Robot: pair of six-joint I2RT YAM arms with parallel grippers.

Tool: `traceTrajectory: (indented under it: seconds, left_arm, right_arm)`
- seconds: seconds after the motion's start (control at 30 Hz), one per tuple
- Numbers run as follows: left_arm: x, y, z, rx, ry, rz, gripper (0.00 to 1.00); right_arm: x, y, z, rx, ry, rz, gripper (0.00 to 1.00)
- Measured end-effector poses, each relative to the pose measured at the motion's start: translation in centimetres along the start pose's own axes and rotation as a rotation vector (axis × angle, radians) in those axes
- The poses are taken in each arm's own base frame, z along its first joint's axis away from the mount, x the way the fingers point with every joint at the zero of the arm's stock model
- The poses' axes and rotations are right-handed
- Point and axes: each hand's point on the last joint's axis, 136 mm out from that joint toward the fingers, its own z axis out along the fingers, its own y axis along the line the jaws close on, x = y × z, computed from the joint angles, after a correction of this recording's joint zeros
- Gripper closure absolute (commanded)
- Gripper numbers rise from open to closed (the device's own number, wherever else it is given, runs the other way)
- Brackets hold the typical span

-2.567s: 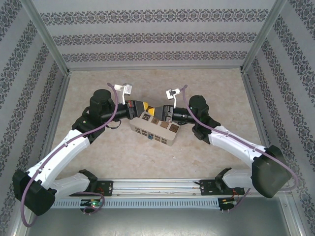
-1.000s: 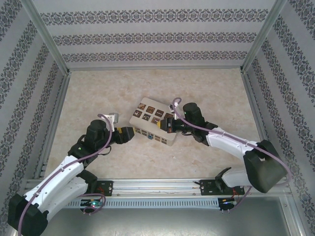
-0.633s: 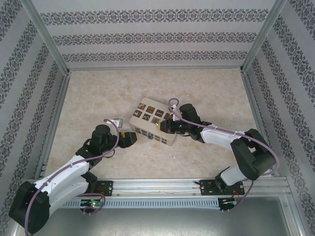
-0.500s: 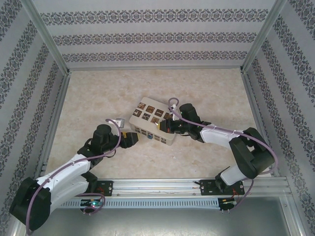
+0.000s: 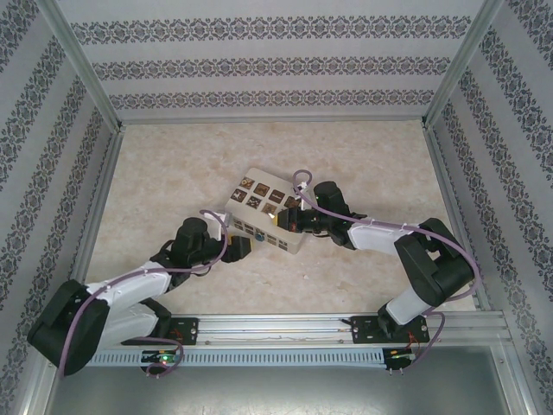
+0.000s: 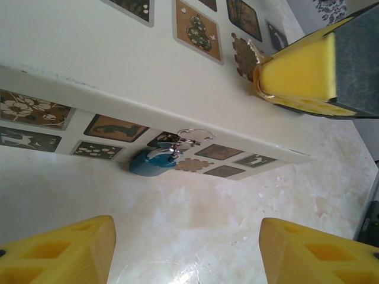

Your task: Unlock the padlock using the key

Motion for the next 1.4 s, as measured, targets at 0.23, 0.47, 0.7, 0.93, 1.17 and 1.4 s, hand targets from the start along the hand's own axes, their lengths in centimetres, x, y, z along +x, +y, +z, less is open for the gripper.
traceTrajectory:
  seconds: [0.23,0.47,0.7,0.93,1.17,1.4]
  left_arm:
    - [0.3,0.9,1.8,0.0,0.002,0.016,0.35]
    - [1.1,1.9,3.7,0.008,0.018,0.015,0.35]
    - [1.2,2.3,5.3,0.024,0.031,0.012,0.37]
    - [0.6,2.1,5.6,0.033,0.014,0.021,0.39]
    - [0.6,2.2,6.4,0.036,0.027,0.016,0.43]
    - [0.6,2.2,6.7,0.049,0.032,0.002,0.45]
  right_arm:
    - [0.0,0.0,0.0,0.001,0.001,0.001,1.0]
    - [-0.3,0.0,0.2,0.003,0.004,0.003,1.0]
    - [-0.3,0.0,0.3,0.005,0.006,0.005,1.0]
    - [-0.3,0.0,0.3,0.005,0.007,0.003,1.0]
    - [-0.3,0.0,0.3,0.008,0.009,0.005,1.0]
    - [-0.3,0.0,0.3,0.008,0.009,0.004,1.0]
